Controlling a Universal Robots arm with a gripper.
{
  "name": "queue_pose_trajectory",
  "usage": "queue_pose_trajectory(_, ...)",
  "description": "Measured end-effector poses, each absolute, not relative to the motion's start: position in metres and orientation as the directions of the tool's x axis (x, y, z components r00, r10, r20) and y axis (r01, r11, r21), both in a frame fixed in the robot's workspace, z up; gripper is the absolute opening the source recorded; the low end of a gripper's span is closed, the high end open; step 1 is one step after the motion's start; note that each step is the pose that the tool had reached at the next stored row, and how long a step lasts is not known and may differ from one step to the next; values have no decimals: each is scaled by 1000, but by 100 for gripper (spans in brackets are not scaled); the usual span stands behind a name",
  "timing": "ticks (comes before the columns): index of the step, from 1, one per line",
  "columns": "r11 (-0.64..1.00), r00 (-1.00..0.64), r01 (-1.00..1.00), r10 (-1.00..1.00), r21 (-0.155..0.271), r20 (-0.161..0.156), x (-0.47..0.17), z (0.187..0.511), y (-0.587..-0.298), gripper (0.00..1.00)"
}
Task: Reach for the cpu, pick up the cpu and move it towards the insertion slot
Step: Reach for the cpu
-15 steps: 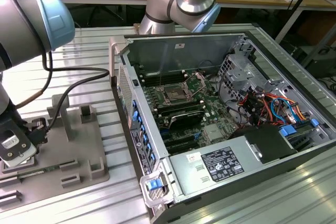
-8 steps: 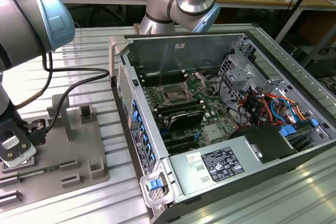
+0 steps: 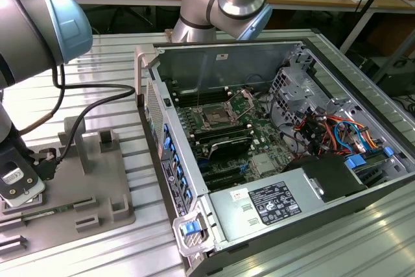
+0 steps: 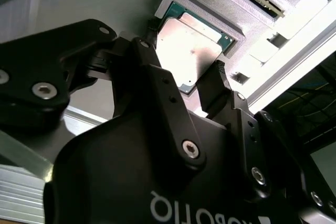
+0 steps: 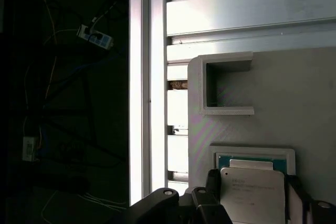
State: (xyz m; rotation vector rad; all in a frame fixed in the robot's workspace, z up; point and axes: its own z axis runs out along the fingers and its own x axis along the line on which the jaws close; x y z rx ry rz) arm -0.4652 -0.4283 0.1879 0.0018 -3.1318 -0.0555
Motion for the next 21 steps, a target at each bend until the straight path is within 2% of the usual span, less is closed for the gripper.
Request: queue_pose_trajectory(21, 999, -1000, -1, -1, 35, 9, -465, 207, -428, 55)
